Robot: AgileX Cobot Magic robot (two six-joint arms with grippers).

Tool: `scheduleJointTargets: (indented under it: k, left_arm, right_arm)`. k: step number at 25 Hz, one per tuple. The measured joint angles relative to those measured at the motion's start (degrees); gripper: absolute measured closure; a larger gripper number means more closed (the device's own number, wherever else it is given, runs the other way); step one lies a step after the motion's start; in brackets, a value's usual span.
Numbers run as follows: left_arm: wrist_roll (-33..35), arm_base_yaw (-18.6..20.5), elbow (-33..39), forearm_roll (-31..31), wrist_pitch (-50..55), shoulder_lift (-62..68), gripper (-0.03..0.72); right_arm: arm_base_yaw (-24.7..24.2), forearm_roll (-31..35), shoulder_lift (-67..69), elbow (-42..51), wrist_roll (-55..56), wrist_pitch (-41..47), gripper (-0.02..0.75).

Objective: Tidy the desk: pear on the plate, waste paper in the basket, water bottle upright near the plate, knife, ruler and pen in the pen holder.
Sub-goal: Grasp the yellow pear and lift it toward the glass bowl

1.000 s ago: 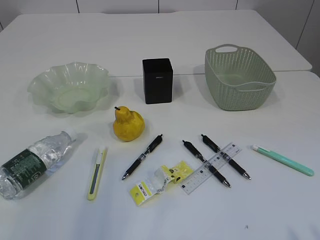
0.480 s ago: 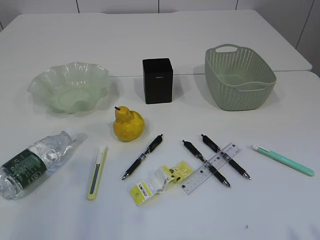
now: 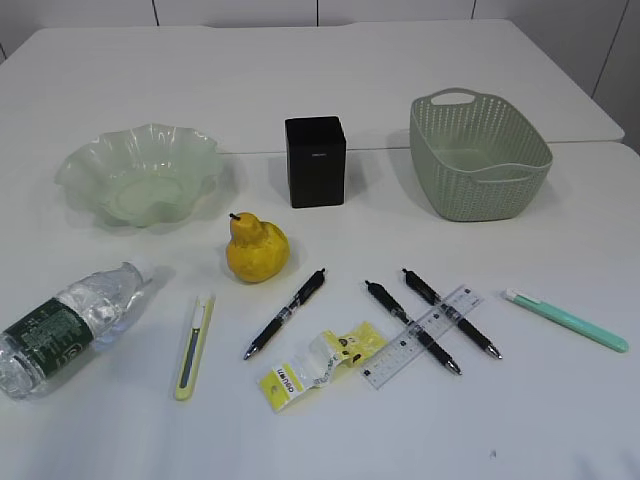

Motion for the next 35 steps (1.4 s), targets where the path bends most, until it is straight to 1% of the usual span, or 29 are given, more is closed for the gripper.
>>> scheduleJointTargets:
  k: [5, 8, 10, 15, 19, 22, 25, 31, 35]
  left_arm:
    - [0.0, -0.3, -2.5, -1.5, 0.2, 5.1, 0.388]
    - [0.9, -2.7, -5.2, -1.8, 0.6, 8.0, 0.388]
    - [1.1, -5.5, -7.1, -1.8, 0.7, 10.3, 0.388]
    - [1.1, -15.0, -11.3, -1.2, 0.4, 15.9, 0.388]
    - [0.0, -22.2, -13.4, 0.7, -0.5, 20.6, 0.388]
    - [-0.8, -25.6, -15.7, 2.3, -0.8, 24.0, 0.388]
    - [-1.5, -26.7, -18.2, 3.3, -1.0, 27.4, 0.388]
    - [-2.3, -26.7, -23.4, 5.4, -1.2, 32.7, 0.388]
    - [-2.6, -26.7, -27.3, 5.8, -1.2, 36.5, 0.386]
  right_arm:
    - [0.0, -0.1, 0.0, 0.0, 0.0, 0.0, 0.425]
    - [0.0, -0.1, 0.0, 0.0, 0.0, 0.0, 0.425]
    - [0.0, -0.1, 0.0, 0.0, 0.0, 0.0, 0.425]
    - [0.0, -0.1, 0.0, 0.0, 0.0, 0.0, 0.425]
    - [0.0, -0.1, 0.0, 0.0, 0.0, 0.0, 0.425]
    - [0.0, -0.1, 0.0, 0.5, 0.0, 0.0, 0.425]
    - [0.0, -0.1, 0.0, 0.5, 0.0, 0.0, 0.425]
    - [0.0, -0.1, 0.0, 0.5, 0.0, 0.0, 0.425]
    - [0.0, -0.1, 0.0, 0.5, -0.1, 0.0, 0.425]
